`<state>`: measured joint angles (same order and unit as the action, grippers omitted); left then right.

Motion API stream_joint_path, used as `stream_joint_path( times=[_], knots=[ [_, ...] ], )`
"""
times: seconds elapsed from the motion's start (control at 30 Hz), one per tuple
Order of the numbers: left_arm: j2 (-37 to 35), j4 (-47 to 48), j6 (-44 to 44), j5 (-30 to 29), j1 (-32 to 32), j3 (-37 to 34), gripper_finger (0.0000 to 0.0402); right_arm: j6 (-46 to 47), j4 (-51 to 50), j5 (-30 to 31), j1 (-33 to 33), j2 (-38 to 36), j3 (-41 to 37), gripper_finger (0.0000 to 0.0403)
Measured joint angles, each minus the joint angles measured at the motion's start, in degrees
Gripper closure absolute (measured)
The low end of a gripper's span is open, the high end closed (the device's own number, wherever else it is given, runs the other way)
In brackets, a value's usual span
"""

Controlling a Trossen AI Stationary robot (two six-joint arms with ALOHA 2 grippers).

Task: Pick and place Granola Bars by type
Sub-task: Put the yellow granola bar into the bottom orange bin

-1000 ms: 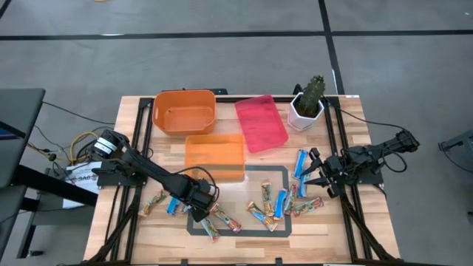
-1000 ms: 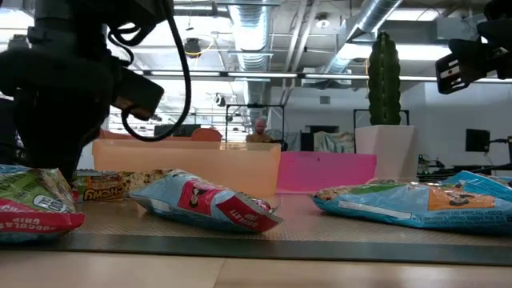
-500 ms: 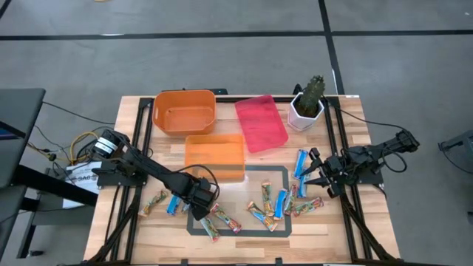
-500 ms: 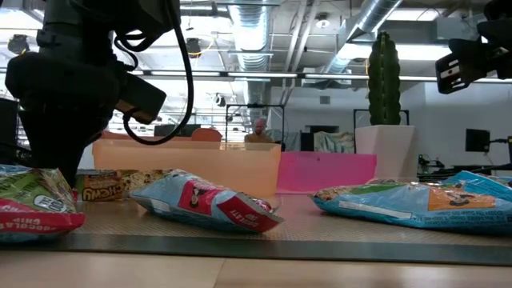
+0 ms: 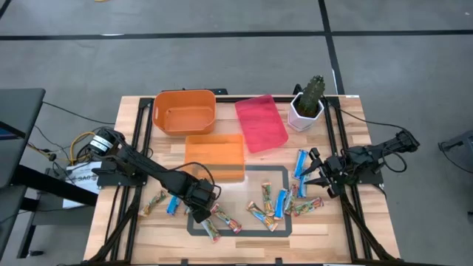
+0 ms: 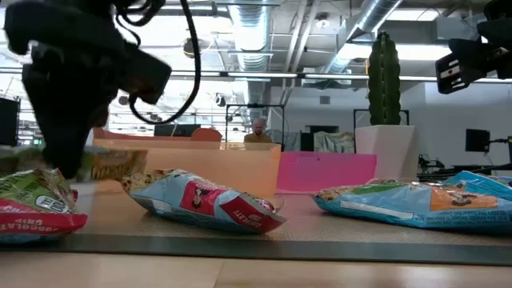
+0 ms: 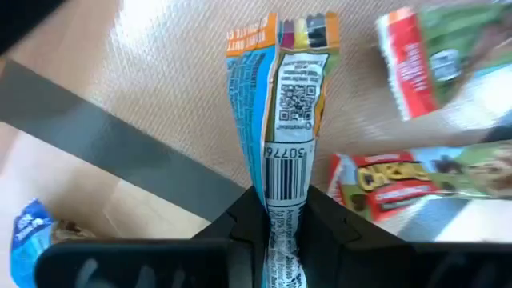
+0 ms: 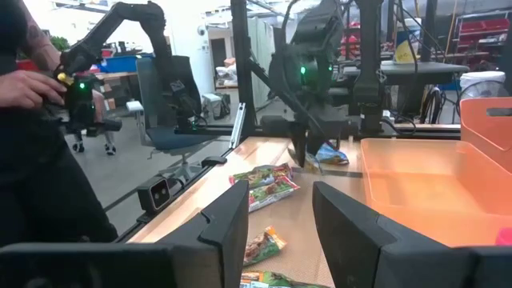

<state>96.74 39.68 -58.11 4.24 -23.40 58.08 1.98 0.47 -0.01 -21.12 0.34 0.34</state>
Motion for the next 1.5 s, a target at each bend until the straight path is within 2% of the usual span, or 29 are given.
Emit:
stream_joint_path(
  times=[0.13, 0.33, 0.57, 0.8, 1.23, 1.5],
  knots=[
    [-3.16, -3.07, -0.11, -0.58, 0.02, 0.00, 0.0354, 0.00, 0.00, 0.00, 0.00, 0.00, 0.00, 0.0270],
    [-8.60, -10.90, -0.45, -5.05, 0.51, 0.00, 0.0354, 0.01, 0.00, 0.00, 0.00, 0.01, 0.00, 0.0269],
    [-14.10, -24.50, -0.57, -11.26, 3.37, 0.02, 0.0354, 0.00, 0.00, 0.00, 0.00, 0.00, 0.00, 0.0269],
    [-16.73, -38.55, 0.61, -16.59, 6.84, 0.11, 0.0354, 0.00, 0.00, -0.01, 0.00, 0.00, 0.00, 0.0270],
    [-16.71, -37.15, 1.29, -19.95, 9.23, 0.11, 0.0354, 0.00, 0.00, 0.00, 0.01, 0.01, 0.00, 0.0270],
    [-16.67, -34.31, -0.32, -19.92, 16.77, 0.11, 0.0354, 0.00, 0.00, -0.01, 0.00, 0.00, 0.00, 0.0270]
  ],
)
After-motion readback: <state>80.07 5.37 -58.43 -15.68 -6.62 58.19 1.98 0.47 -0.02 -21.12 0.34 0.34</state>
